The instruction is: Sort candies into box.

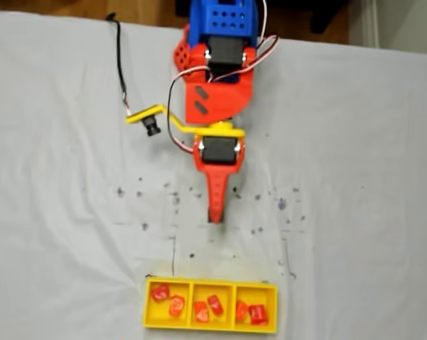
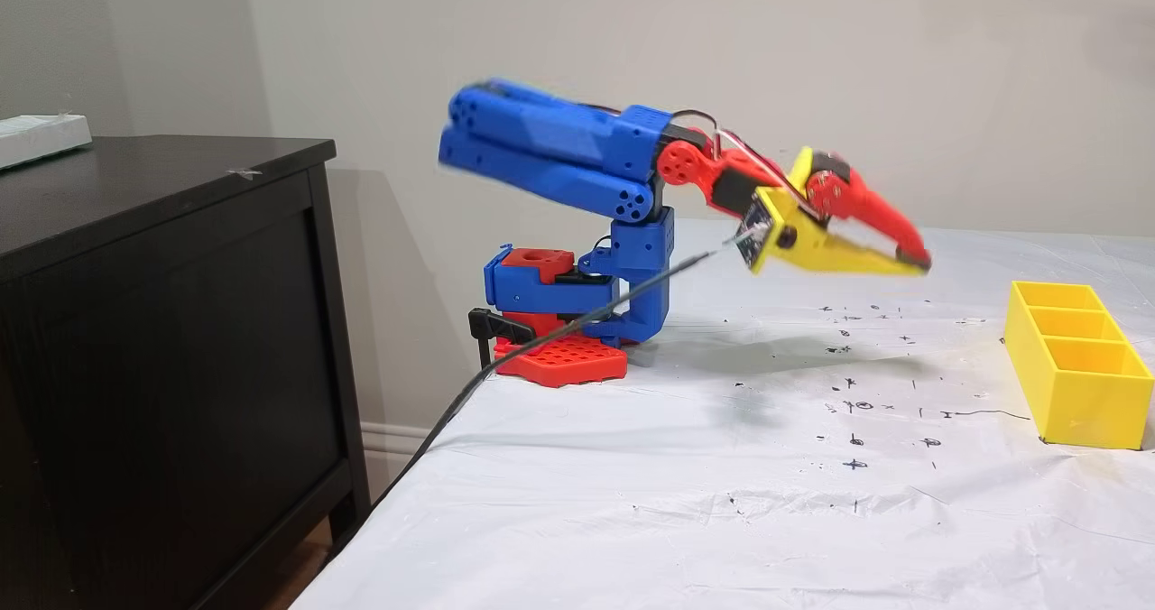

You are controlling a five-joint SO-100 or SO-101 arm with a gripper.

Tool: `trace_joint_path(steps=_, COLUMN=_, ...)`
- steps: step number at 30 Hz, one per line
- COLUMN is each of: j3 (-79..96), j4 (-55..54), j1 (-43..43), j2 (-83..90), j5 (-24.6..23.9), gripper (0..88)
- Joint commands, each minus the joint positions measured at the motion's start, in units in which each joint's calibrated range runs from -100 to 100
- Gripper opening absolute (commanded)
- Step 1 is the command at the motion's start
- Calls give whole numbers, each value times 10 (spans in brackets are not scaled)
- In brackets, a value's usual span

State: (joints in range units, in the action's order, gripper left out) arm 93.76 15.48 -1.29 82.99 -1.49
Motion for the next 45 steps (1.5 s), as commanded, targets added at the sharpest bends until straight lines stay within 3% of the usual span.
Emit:
trace_joint_path(steps=1, j3=53, j4=78, j1=8, j2=161, j5=3, gripper=1)
trace_joint_path(steps=13, j3=62, j4=154, j1=16, j2=161, j5=25, gripper=11)
trace_joint_path(steps=17, j3=62, j4=224, j1=28, j2=161, j5=48, gripper=19)
trace_joint_path(steps=23, j3=42, j4=278, j1=40, j2=161, j5=14, gripper=37)
trace_joint_path(steps=28, j3=29, j4=343, j1=45, j2=161, j5=36, gripper=37)
trace_joint_path(steps=36, j3=47, j4=369, j1=74, j2=160, j5=47, gripper=2)
trace_joint_path(steps=45, j3=48, j4=361, j1=78, j2=160, j5=41, gripper=22)
